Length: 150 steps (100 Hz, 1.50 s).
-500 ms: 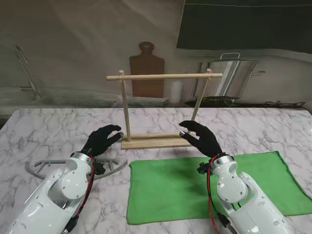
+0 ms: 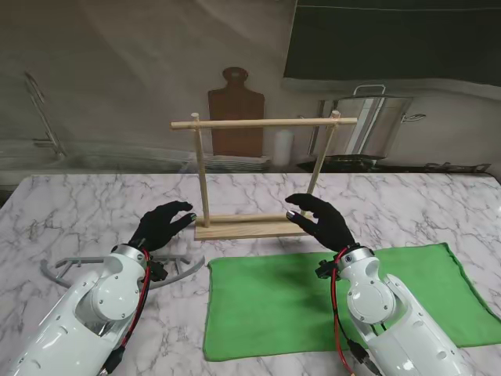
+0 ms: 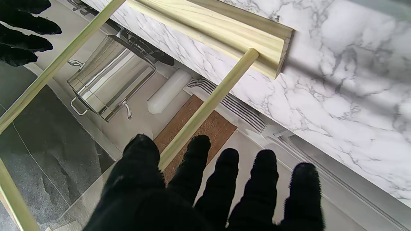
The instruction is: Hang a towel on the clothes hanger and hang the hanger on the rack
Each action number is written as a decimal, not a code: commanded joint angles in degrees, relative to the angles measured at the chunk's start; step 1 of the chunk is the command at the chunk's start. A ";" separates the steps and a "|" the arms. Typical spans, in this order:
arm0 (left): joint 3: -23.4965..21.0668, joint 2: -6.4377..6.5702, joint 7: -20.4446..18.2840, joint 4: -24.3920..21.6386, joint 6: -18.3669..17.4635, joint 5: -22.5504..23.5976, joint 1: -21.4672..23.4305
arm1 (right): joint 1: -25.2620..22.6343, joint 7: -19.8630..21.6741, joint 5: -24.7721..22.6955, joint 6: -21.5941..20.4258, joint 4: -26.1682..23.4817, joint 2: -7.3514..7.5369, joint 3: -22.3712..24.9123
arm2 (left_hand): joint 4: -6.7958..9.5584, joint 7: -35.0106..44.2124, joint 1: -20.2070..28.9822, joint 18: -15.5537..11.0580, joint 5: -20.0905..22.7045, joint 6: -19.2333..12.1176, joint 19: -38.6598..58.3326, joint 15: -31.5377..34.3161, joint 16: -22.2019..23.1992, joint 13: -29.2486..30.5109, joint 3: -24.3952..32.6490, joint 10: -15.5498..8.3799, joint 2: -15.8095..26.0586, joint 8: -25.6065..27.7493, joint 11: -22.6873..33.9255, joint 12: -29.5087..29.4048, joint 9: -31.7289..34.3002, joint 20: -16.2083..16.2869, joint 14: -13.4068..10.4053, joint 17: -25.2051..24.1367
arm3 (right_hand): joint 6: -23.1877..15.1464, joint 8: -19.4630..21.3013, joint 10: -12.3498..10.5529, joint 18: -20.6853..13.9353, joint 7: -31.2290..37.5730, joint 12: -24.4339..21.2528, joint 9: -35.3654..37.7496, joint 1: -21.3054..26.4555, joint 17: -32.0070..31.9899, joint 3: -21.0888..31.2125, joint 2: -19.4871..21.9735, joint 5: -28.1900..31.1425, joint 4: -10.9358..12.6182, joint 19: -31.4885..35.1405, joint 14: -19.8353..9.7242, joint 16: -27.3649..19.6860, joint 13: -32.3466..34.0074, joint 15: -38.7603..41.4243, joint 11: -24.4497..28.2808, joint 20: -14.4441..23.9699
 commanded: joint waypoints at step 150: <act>-0.03 0.34 -2.13 -0.01 1.14 0.90 0.24 | -19.06 3.21 -37.44 4.50 4.34 6.75 38.34 | -1.21 -1.33 0.48 -0.08 -1.48 0.05 -2.55 -0.37 0.48 -0.39 -0.72 -0.31 3.63 -0.56 -0.32 -0.16 0.25 0.84 -0.20 -0.53 | -19.58 -0.71 -2.31 -2.53 -10.71 -6.03 -22.14 6.71 -7.68 18.54 -23.72 -10.98 12.15 -24.64 -3.06 -7.16 -18.00 -9.30 -11.62 -6.62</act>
